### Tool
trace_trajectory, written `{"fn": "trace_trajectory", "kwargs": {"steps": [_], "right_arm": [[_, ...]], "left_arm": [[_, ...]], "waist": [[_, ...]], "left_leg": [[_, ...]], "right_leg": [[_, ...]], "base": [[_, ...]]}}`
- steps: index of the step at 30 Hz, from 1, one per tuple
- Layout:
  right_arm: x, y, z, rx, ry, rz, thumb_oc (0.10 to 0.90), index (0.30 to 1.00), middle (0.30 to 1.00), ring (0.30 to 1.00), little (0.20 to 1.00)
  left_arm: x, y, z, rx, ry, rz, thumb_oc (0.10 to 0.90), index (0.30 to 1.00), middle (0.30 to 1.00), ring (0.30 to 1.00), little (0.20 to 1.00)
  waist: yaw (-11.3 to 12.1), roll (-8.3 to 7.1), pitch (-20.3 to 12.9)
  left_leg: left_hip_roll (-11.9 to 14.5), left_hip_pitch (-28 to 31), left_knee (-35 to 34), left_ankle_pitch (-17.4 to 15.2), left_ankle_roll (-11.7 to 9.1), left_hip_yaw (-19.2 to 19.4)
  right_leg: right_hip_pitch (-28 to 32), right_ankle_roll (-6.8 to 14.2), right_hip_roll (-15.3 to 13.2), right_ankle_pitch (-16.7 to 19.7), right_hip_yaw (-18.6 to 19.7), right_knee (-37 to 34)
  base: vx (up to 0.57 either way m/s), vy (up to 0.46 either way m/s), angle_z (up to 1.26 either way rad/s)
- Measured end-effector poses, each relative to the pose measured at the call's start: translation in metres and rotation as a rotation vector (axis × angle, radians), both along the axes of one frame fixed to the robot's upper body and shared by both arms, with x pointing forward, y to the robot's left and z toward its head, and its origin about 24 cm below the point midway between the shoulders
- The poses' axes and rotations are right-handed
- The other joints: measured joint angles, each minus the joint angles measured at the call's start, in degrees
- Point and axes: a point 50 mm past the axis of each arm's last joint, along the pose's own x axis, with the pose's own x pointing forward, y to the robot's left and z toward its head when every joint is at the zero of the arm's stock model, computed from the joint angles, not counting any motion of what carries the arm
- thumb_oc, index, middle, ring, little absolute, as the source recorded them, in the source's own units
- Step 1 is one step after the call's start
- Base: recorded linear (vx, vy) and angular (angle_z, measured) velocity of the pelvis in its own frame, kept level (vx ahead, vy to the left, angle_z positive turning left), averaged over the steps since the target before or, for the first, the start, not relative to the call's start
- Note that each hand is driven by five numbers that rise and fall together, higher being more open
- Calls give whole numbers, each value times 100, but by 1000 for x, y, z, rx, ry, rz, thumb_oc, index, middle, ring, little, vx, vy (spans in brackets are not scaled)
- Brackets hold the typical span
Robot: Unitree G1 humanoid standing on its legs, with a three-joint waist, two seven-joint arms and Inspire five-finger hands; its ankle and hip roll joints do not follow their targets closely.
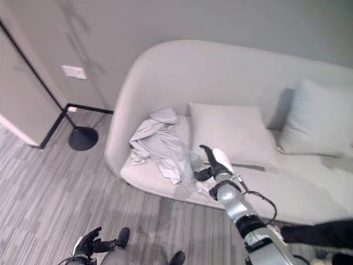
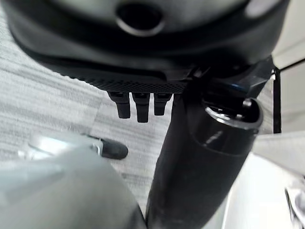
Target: Hang the clothes on the sofa on the clothes rack.
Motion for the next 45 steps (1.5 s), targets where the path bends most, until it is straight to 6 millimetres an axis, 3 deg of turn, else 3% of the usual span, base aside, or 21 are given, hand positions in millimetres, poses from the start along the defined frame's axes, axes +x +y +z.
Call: {"fn": "trace_trajectory", "kwargs": {"steps": [2,3,7,11,14,17,23,26,28,32,40,41,42,45], "right_arm": [[24,3,27,-46,-66,-9,800,900,900,900,900],[26,7,29,-52,-76,3,800,900,900,900,900],[47,13,65,-64,-177,-5,800,900,900,900,900],[48,13,66,-86,-187,-9,800,900,900,900,900],[49,-1,67,-112,-187,-79,800,900,900,900,900],[45,-12,60,-158,-160,-128,800,900,900,900,900],[45,-23,74,-252,-233,-164,800,900,900,900,900],[56,-16,106,-268,-354,-160,800,900,900,900,900],[57,-16,108,-256,-365,-162,800,900,900,900,900],[66,-16,152,-229,-503,-178,800,900,900,900,900],[74,-5,169,-93,-523,-172,800,900,900,900,900],[75,-5,171,-74,-516,-179,469,404,404,404,404],[76,-5,172,-49,-506,-183,400,300,300,300,300],[79,-2,172,81,-486,-215,400,300,300,300,300]], "left_arm": [[9,9,4,45,-2,-46,800,900,900,900,900],[6,11,3,51,8,-44,800,900,900,900,900],[16,10,7,81,-20,-97,800,900,900,900,900],[27,3,13,115,-58,-202,800,900,900,900,900],[46,0,25,174,-142,-298,800,900,900,900,900],[53,-3,29,217,-166,-357,800,900,900,900,900],[73,-5,42,330,-238,-459,800,900,900,900,900],[96,-12,58,391,-339,-508,800,900,900,900,900],[100,-12,63,409,-364,-520,800,900,900,900,900],[122,-17,87,494,-495,-637,800,900,900,900,900],[124,-12,89,504,-503,-594,800,900,900,900,900],[124,-11,89,507,-503,-593,800,900,900,900,900],[125,-11,90,508,-507,-591,800,900,900,900,900],[125,-8,92,512,-509,-593,800,900,900,900,900]], "waist": [[213,-34,222],[309,-16,279],[344,-3,590],[397,-56,844],[428,-27,982],[391,-21,1012],[243,13,1096],[154,125,1442],[130,122,1484],[116,118,1630],[-6,64,1664],[-5,53,1658],[6,47,1654],[22,12,1634]], "left_leg": [[-188,-429,152,25,87,-160],[-259,-472,200,20,107,-141],[-287,-917,306,35,175,-146],[-311,-999,359,38,181,-150],[-305,-1223,361,69,213,-158],[-311,-1302,361,78,220,-151],[-304,-1620,354,139,241,-127],[-295,-1866,354,210,262,-53],[-283,-1887,363,210,262,-35],[-291,-2569,466,292,303,6],[-313,-2733,465,360,315,11],[-311,-2732,465,365,310,8],[-313,-2733,463,374,302,5],[-308,-2720,459,395,279,-9]], "right_leg": [[-282,45,-183,69,-120,0],[-286,46,-215,68,-118,-4],[-654,63,-258,120,-112,1],[-702,67,-258,128,-115,0],[-923,45,-222,165,-105,1],[-1004,43,-224,187,-95,-1],[-1352,11,-221,255,-48,0],[-1653,0,-228,358,49,2],[-1684,-9,-252,367,74,0],[-2366,-17,-270,514,206,3],[-2531,-17,-284,579,235,1],[-2530,-21,-277,582,234,0],[-2529,-24,-269,584,230,1],[-2510,-35,-248,592,220,1]], "base": [[-27,42,59],[-42,32,23],[-31,-1,6],[-47,1,2],[-14,3,-1],[0,0,0],[-14,9,-3],[-46,16,-12],[-79,32,-3],[-31,13,-11],[0,-3,-1],[0,0,0],[31,-15,1],[17,-12,1]]}}
